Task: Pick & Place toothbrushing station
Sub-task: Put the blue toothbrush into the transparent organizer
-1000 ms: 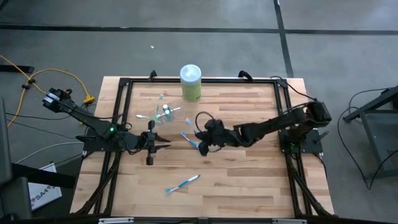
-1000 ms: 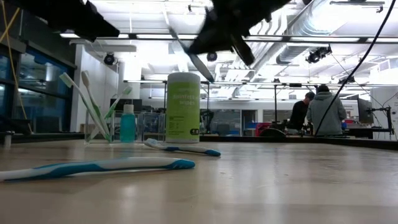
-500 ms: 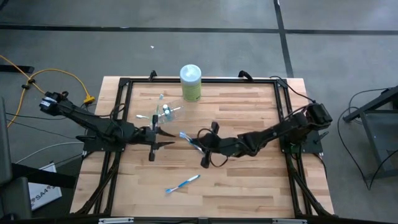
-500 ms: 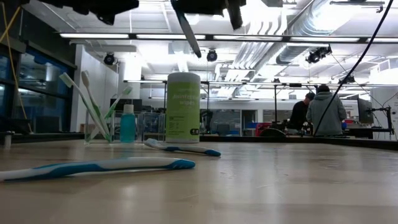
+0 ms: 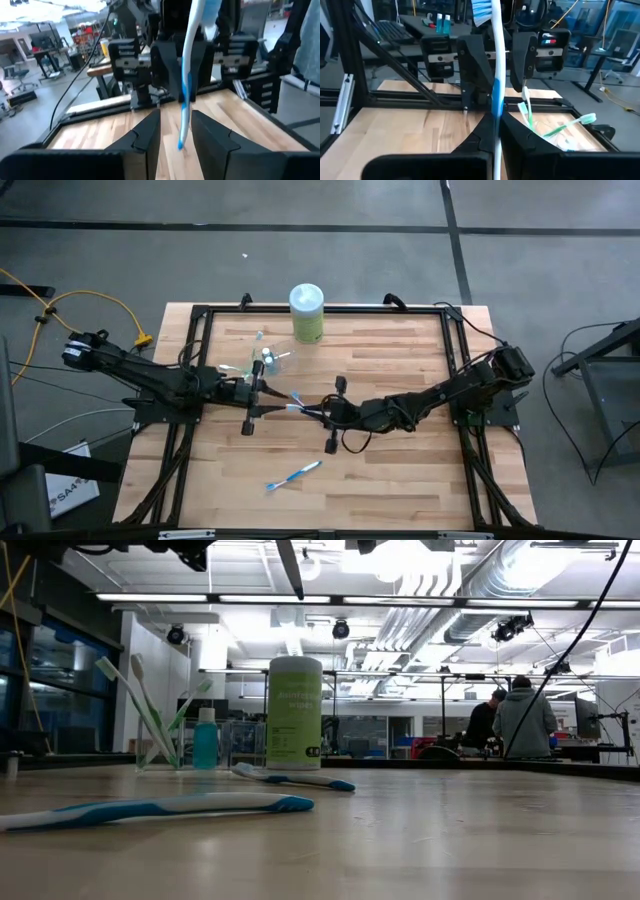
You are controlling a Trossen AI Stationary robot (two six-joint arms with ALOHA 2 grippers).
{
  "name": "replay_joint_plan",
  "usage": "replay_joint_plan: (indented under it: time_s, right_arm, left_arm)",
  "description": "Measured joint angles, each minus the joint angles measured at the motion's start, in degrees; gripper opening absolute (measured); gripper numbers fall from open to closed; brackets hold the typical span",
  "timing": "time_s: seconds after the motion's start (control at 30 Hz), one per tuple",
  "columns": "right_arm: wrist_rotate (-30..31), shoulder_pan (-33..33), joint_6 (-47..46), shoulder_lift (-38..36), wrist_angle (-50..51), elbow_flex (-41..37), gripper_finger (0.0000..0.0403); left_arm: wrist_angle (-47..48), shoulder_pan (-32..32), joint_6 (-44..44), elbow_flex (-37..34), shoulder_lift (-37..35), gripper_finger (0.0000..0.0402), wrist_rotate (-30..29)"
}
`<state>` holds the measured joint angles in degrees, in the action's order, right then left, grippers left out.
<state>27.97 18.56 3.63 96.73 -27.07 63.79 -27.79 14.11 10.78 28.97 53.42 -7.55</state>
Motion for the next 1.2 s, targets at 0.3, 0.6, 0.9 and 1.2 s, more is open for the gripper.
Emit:
replay_joint_plan:
  time_s: [0.3,0.6,0.9,1.2]
  right_arm:
    - [-1.56,-0.34,1.26,0.00,-0.63,0.02,0.0004]
    - [-3.41,-1.09,2.01,0.00,-0.63,0.00,0.0004]
    - [-7.53,-2.92,0.82,0.00,-1.09,0.00,0.0004]
    - [-10.39,-3.25,0.90,0.02,-2.29,0.00,0.0004]
  left_arm:
    - [-10.11,-0.66,1.42,0.00,5.84,0.0104,1.63]
    - [-12.80,-0.66,1.40,0.00,6.37,0.0104,4.59]
    - [-15.28,-0.66,1.60,0.00,6.37,0.0104,6.42]
    - [-15.96,-2.72,1.18,0.00,6.37,0.0104,7.39]
